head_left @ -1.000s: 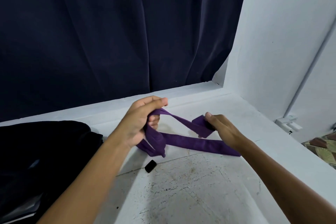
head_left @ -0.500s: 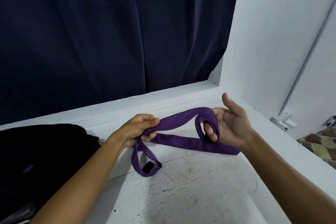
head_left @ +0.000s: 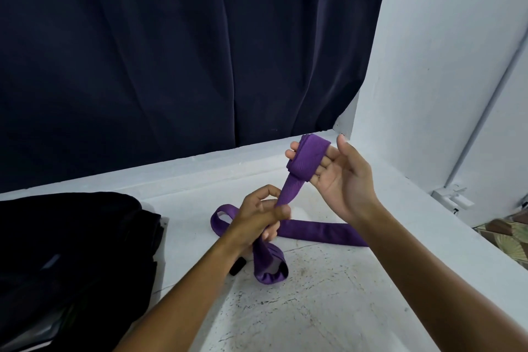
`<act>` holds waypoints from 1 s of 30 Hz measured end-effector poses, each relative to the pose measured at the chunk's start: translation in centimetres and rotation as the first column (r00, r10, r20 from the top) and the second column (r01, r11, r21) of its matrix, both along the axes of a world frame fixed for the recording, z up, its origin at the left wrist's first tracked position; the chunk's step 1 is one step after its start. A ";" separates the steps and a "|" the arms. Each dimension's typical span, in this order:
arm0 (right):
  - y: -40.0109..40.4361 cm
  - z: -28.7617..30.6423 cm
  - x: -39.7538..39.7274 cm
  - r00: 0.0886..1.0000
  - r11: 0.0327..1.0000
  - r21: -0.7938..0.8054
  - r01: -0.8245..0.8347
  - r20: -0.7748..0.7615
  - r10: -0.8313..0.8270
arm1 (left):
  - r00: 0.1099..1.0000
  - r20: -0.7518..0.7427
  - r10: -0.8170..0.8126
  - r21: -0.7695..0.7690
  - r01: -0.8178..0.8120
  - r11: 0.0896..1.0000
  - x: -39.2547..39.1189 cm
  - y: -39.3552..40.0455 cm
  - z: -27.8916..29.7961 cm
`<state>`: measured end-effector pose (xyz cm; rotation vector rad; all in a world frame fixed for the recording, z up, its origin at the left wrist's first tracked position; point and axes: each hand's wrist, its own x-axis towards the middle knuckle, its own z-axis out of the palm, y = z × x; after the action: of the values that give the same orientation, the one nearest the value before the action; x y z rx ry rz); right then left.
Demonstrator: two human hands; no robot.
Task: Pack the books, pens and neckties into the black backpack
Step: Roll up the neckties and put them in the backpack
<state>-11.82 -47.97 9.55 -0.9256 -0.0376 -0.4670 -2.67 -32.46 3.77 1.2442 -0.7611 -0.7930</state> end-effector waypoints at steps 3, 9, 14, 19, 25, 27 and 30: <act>0.3 -0.2 0.4 0.994 0.985 -0.140 0.097 -0.040 -0.104 | 0.995 0.067 0.067 0.071 -0.072 0.995 -0.2 0.2 0.2; -0.2 -0.2 0.8 0.968 0.917 -0.347 0.197 -0.078 -0.238 | 0.990 0.008 0.138 0.080 -0.138 0.987 -0.4 0.8 0.5; -0.7 -0.7 1.2 0.945 0.869 -0.436 0.235 -0.106 -0.309 | 0.951 0.108 0.289 0.123 -0.301 0.946 -1.4 0.7 1.1; -2.5 -1.4 1.3 0.902 0.792 -0.516 0.327 -0.080 -0.425 | 0.950 0.061 0.305 0.137 -0.311 0.941 -1.8 1.4 2.0; -5.3 -3.2 0.5 0.889 0.713 -0.678 0.179 -0.199 -0.413 | 0.975 -0.069 0.209 0.040 -0.207 0.978 -1.3 3.0 4.6; -5.8 -4.0 0.1 0.897 0.718 -0.692 0.076 -0.267 -0.352 | 0.973 -0.095 0.209 0.001 -0.210 0.978 -0.8 3.3 5.7; -4.5 -3.9 -0.8 0.895 0.667 -0.743 -0.062 -0.338 -0.292 | 0.972 -0.040 0.232 0.011 -0.231 0.973 0.1 3.3 6.9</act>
<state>-12.59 -52.52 5.63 -1.8509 0.2664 -0.3496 -2.61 -29.15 10.69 1.2917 -0.5675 -0.6283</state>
